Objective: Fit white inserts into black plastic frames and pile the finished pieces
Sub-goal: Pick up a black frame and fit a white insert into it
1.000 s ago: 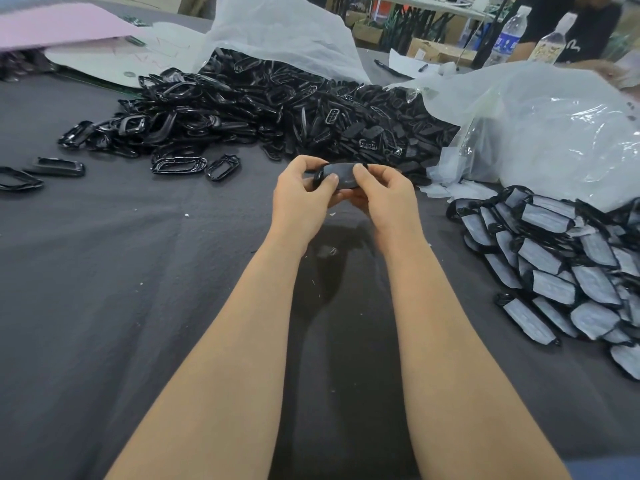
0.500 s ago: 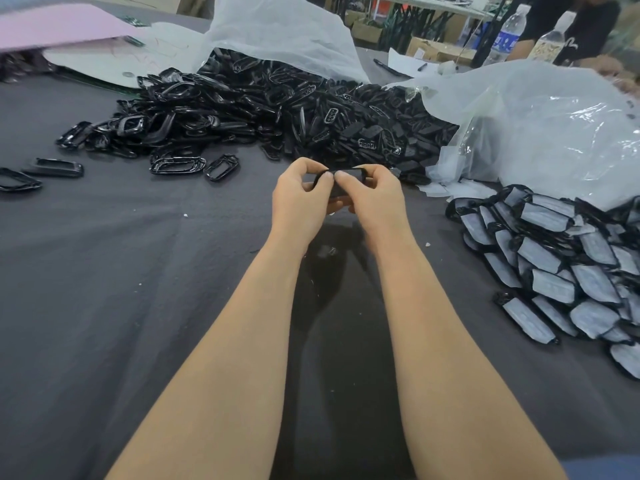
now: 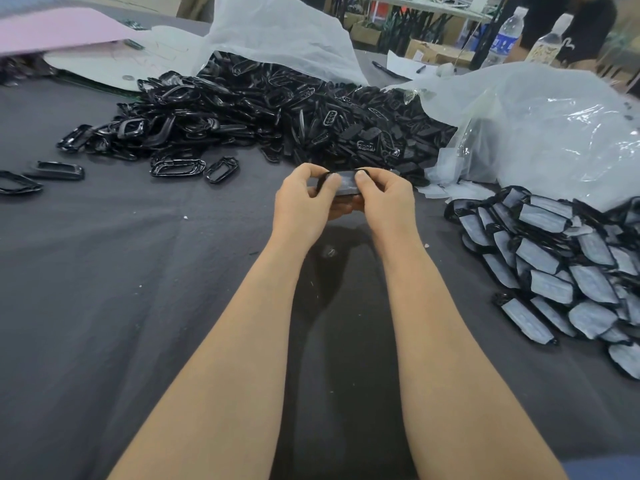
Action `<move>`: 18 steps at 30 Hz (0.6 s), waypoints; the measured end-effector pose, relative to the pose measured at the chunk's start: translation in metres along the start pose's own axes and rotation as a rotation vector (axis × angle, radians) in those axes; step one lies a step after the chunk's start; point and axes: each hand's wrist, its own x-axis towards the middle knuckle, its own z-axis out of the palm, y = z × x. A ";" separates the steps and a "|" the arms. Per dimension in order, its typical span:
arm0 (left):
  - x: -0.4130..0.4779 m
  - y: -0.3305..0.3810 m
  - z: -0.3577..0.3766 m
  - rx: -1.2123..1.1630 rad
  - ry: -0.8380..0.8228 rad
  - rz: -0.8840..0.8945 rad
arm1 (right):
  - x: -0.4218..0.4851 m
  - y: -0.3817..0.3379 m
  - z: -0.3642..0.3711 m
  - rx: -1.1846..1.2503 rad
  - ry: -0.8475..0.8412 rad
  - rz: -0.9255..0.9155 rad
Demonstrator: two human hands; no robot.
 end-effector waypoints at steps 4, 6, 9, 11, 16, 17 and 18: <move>0.000 -0.001 0.000 0.015 -0.042 -0.016 | 0.000 0.000 -0.001 0.005 0.008 0.005; 0.002 -0.002 -0.001 0.042 -0.013 -0.028 | -0.001 -0.001 -0.003 0.039 -0.040 0.026; 0.002 -0.002 -0.003 0.045 0.010 -0.045 | -0.001 -0.004 -0.007 -0.045 -0.173 0.009; 0.002 -0.002 -0.003 -0.006 0.000 -0.063 | -0.001 -0.004 -0.010 -0.155 -0.209 -0.032; 0.000 0.002 -0.002 -0.109 -0.044 -0.099 | -0.002 -0.006 -0.014 -0.138 -0.205 -0.047; 0.000 0.002 -0.002 -0.106 -0.049 -0.102 | -0.002 -0.006 -0.015 -0.134 -0.213 -0.036; -0.001 0.003 -0.002 -0.094 -0.051 -0.105 | -0.001 -0.006 -0.017 -0.131 -0.220 -0.025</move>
